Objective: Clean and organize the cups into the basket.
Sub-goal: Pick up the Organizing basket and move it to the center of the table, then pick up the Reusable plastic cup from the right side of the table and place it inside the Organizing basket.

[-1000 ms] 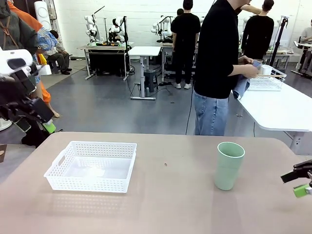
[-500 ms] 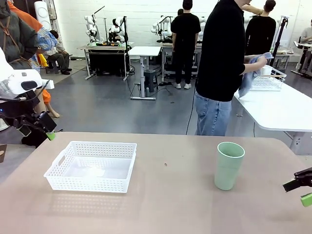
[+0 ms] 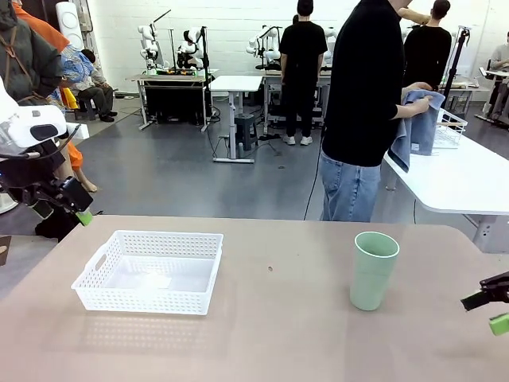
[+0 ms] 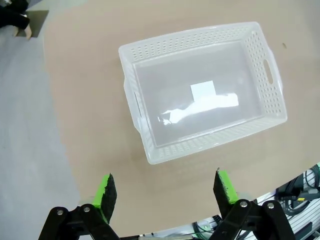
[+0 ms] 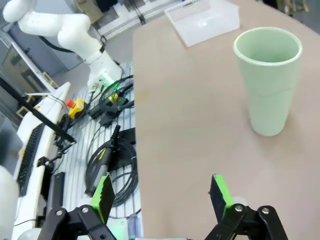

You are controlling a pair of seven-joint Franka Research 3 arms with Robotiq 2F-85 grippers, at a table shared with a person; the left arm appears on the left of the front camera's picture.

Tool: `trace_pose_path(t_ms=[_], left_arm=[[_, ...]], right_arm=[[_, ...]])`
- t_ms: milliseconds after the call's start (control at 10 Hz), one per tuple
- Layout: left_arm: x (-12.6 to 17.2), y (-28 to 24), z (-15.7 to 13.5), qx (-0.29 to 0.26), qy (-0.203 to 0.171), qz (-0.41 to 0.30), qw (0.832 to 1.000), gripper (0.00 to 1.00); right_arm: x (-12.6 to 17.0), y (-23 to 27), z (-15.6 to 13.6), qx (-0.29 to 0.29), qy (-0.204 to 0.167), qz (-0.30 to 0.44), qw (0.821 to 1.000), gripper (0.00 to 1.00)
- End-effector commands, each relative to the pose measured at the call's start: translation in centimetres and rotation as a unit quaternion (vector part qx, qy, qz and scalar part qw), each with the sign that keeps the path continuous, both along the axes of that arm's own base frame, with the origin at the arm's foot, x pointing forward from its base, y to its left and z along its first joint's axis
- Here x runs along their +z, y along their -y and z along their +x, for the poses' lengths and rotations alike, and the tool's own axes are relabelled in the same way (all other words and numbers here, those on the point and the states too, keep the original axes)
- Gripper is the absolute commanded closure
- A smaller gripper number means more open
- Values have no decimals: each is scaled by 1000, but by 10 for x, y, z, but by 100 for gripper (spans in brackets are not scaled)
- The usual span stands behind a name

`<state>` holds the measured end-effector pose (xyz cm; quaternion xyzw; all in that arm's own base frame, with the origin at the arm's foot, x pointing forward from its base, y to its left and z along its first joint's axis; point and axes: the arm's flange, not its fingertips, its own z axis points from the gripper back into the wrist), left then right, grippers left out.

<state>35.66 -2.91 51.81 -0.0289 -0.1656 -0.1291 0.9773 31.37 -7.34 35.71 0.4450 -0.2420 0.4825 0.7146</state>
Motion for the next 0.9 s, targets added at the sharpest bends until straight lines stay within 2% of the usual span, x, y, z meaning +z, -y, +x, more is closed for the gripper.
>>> trace_pose_path(t_ms=[0,100,200,500,800], left_arm=[[-14,11,10,-20,17,39,999,0],[-24,19,14,-14,12,52,998,0],[-27,23,19,-15,10,57,998,0],[-41,30,30,2,21,69,997,0],[-56,32,44,6,15,90,996,0]], right_arm=[[-9,-19,34,9,78,-10,997,0],[-15,-19,53,5,111,-18,994,0],[-19,-20,65,-5,124,-7,992,0],[-29,-29,87,-17,142,-9,990,0],[-41,-42,109,3,129,-9,992,0]])
